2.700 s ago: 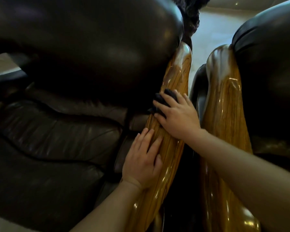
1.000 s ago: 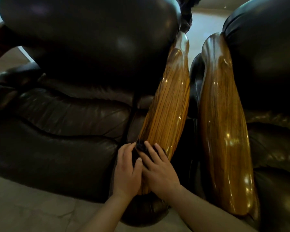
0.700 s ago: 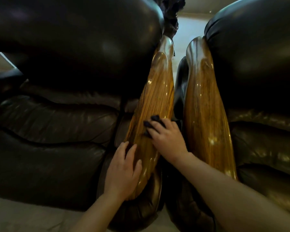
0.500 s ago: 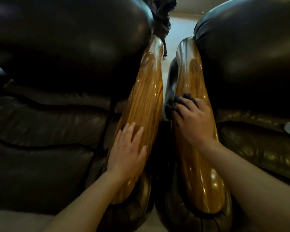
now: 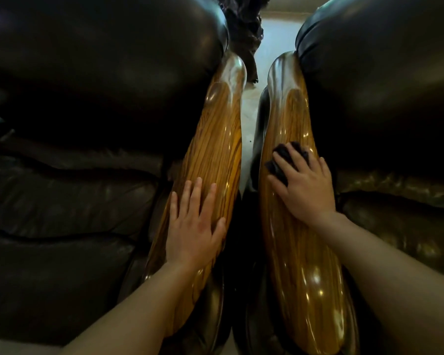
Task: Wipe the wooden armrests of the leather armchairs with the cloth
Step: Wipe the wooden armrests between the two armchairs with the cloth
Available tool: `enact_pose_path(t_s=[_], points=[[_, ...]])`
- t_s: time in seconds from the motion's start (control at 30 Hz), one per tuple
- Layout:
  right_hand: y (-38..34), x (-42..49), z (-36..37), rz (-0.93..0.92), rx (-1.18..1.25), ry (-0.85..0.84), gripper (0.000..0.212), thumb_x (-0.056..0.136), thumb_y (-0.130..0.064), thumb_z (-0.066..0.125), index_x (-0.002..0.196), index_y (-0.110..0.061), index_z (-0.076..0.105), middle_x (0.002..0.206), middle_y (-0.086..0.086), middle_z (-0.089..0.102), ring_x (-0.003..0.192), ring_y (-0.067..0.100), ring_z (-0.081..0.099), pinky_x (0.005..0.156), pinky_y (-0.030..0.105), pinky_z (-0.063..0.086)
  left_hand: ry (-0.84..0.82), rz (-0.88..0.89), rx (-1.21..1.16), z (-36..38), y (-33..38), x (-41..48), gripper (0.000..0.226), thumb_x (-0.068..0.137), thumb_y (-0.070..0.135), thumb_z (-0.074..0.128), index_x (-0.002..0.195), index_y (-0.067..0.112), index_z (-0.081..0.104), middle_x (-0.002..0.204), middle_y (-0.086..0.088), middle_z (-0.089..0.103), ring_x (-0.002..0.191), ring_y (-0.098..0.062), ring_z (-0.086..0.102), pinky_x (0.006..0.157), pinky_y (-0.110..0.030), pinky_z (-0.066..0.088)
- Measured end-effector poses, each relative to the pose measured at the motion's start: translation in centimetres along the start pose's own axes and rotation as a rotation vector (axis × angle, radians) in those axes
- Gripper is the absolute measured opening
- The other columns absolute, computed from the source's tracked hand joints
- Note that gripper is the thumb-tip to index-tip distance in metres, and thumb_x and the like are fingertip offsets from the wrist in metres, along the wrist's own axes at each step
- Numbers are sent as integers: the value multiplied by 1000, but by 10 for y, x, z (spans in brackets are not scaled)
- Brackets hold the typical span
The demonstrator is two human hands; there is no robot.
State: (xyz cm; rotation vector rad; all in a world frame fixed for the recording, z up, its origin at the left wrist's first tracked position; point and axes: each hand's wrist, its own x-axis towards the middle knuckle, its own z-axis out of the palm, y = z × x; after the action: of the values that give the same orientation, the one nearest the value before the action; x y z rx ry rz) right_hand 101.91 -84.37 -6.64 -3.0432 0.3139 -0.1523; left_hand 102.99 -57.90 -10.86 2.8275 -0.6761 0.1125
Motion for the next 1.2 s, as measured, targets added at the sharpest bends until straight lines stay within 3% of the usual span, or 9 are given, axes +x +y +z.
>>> enact_pose_path(t_s=[0.17,0.37,0.53,0.73,0.9,1.0,1.07,1.2], points=[[-9,-5,2,66,18,34,60,99,-63,23,153,-36,28,165,-2,19,153,31,4,120,60,7,-16,-11,-28,-3,-1,0,69,96,49,33,156,31,6,165,-3,4,151,-20,-3,120,-55,10],[7,-34,15,-206,-62,-1,58,100,-63,24,149,-34,36,165,0,21,153,32,3,120,60,12,-1,-12,-55,-3,-1,-1,67,96,46,36,156,30,12,165,-1,7,151,-19,-1,120,-54,11],[-4,16,4,23,23,34,62,99,-62,20,153,-33,30,165,-1,20,153,31,5,121,55,5,12,-13,-53,-2,-1,0,66,96,47,35,156,31,12,165,-1,8,151,-18,-2,121,-52,8],[-19,-40,7,-107,83,118,46,99,-37,48,141,-21,51,160,4,33,152,33,13,120,58,14,-39,-24,16,-3,-1,0,72,95,60,25,156,31,-1,165,-3,-3,150,-20,-12,121,-52,4],[-21,-69,3,-243,56,87,42,88,-25,65,129,-14,63,146,9,52,140,42,35,111,61,30,-159,14,-42,-17,-3,-18,74,93,64,16,152,35,-19,162,1,-23,145,-15,-29,121,-48,-4],[-31,-76,-10,-267,56,59,35,85,-21,70,119,-16,68,124,8,66,115,34,50,95,48,47,-202,51,-72,-25,-7,-66,74,93,62,20,153,36,-14,163,3,-21,146,-14,-26,121,-46,-3],[-47,-80,-24,-236,114,-3,32,87,-24,69,118,-20,69,115,2,66,102,24,51,86,34,46,-235,19,-80,-35,-14,-96,73,93,63,21,153,37,-13,163,4,-18,146,-12,-26,121,-45,-5],[-90,-94,-56,-120,240,-82,29,91,-28,65,120,-29,67,113,-8,64,101,14,52,87,27,44,-310,-112,-113,-79,-28,-130,74,91,67,17,151,40,-16,163,6,-18,145,-9,-27,120,-41,-12]])
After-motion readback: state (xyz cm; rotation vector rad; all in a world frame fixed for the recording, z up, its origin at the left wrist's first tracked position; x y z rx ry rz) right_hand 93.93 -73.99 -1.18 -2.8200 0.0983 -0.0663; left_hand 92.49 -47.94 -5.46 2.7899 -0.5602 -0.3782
